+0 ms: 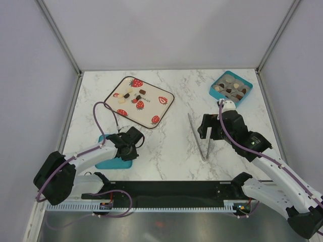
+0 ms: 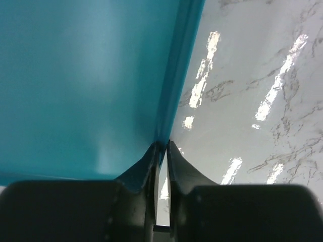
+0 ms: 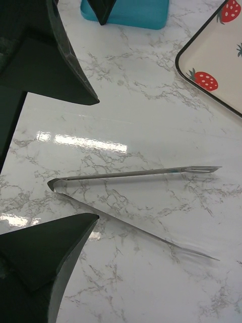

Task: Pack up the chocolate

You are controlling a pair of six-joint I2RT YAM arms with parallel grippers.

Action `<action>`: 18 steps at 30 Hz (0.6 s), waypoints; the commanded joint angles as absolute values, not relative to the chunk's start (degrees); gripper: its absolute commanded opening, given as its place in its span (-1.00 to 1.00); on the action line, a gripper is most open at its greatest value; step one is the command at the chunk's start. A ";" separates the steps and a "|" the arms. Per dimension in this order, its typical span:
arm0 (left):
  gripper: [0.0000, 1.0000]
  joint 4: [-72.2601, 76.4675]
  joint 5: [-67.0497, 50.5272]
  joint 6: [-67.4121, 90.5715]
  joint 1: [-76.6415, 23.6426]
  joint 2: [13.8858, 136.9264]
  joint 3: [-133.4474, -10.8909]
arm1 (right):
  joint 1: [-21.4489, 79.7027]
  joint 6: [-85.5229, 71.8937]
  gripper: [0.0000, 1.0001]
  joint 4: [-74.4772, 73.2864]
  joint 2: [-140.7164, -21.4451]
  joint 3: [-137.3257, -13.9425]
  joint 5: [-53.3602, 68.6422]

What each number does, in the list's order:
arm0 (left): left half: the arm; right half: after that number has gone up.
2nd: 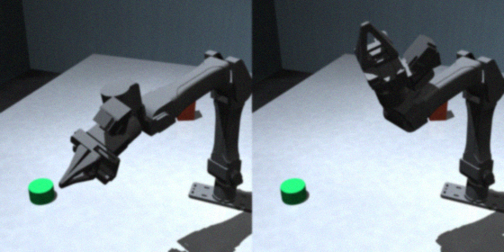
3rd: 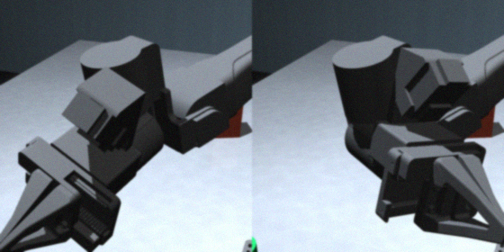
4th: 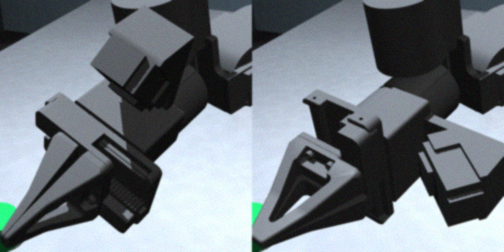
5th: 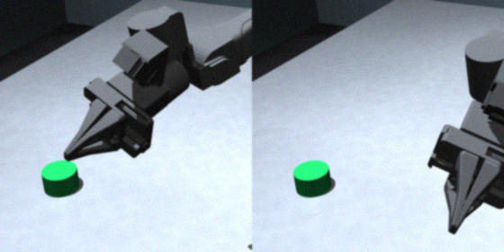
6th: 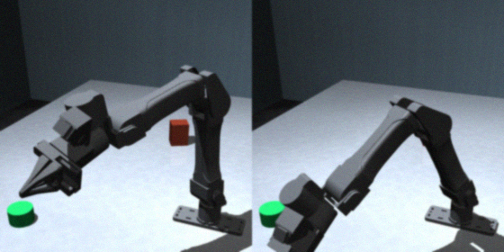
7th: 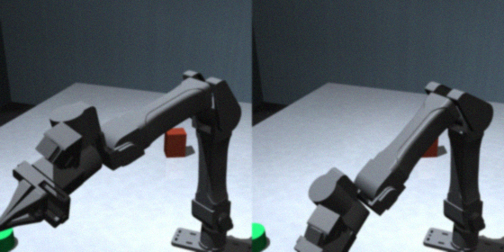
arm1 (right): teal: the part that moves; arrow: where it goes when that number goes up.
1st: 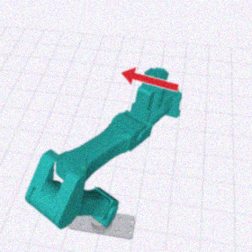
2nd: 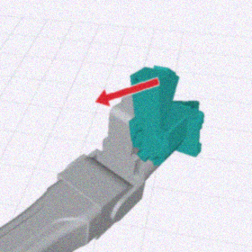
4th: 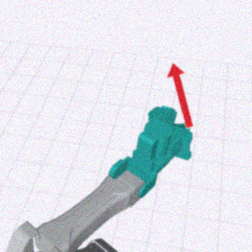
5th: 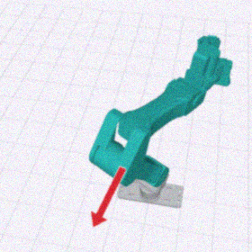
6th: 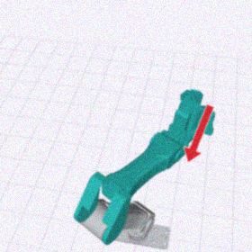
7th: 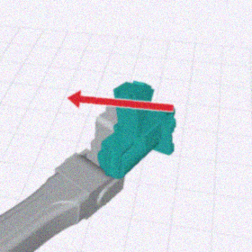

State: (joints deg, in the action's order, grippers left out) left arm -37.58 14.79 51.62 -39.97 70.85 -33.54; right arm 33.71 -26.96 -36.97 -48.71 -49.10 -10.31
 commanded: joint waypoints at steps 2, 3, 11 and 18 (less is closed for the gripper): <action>-0.82 -33.48 8.01 48.52 -40.60 70.93 -32.52 | 33.93 -25.84 0.93 -33.68 -48.25 -50.89 -5.46; -0.95 -33.66 6.69 46.78 -40.52 70.41 -33.74 | 33.84 -25.14 0.93 -32.88 -48.25 -50.89 -2.66; -0.95 -37.70 -5.71 42.81 -40.78 59.34 -40.86 | 33.92 -11.09 0.89 -18.91 -49.57 -49.92 1.75; -0.95 -39.64 -12.55 40.79 -40.78 52.92 -43.06 | 35.42 -1.95 0.71 -0.90 -49.92 -46.06 7.11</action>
State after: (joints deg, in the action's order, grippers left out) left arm -38.06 -6.68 44.27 -40.38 54.37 -41.32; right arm 34.44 -8.62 -13.04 -49.95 -46.98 3.20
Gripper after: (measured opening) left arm 0.032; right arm 0.855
